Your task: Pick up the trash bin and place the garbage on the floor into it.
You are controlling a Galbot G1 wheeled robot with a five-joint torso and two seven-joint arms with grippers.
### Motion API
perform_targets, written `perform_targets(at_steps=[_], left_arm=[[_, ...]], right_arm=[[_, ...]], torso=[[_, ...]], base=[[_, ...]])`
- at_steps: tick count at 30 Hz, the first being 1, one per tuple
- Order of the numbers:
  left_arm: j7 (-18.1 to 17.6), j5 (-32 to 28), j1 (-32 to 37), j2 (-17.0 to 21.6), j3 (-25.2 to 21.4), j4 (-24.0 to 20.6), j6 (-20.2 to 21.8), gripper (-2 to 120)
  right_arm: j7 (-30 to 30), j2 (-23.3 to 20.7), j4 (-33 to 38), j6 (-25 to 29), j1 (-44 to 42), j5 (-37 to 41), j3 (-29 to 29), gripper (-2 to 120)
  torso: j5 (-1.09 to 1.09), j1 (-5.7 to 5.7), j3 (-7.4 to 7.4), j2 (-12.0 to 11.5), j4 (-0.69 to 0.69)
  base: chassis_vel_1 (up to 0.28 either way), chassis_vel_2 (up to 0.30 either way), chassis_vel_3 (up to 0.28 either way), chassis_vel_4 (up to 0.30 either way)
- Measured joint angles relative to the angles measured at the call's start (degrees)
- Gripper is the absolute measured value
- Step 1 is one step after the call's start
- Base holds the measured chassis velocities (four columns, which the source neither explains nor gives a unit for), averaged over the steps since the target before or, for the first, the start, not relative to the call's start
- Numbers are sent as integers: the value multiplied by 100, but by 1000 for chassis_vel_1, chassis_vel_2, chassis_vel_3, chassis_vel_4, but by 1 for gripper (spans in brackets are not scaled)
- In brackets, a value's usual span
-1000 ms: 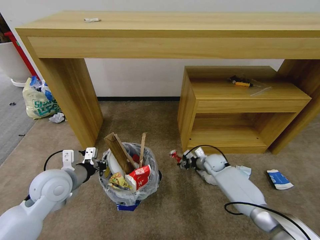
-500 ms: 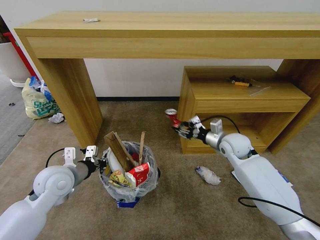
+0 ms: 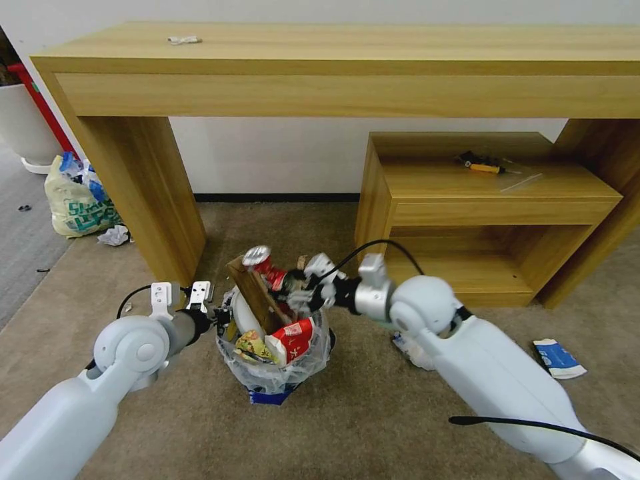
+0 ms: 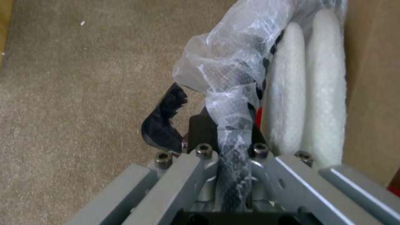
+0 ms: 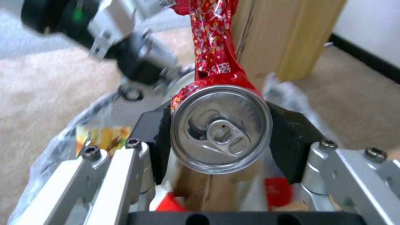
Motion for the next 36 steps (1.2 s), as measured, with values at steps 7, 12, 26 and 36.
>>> perform_targets(at_steps=[7, 12, 26, 36], left_arm=[[-21, -27, 20, 46, -19, -49, 0, 0], [-25, -52, 34, 59, -57, -69, 0, 0], [-20, -31, 98, 20, -137, -46, 1, 0], [-19, -16, 133, 24, -188, -23, 1, 0]], right_arm=[[-218, 99, -307, -10, 67, -543, -231, 48], [-443, 74, -503, 16, 75, -960, -277, 48], [107, -48, -155, -137, -35, -472, -282, 68], [488, -199, 186, -287, -176, -74, -34, 99]], torso=[[0, 0, 0, 0, 0], [1, 0, 0, 0, 0], [0, 0, 0, 0, 0], [0, 0, 0, 0, 0]], base=[[0, 0, 0, 0], [0, 0, 0, 0], [0, 0, 0, 0], [0, 0, 0, 0]])
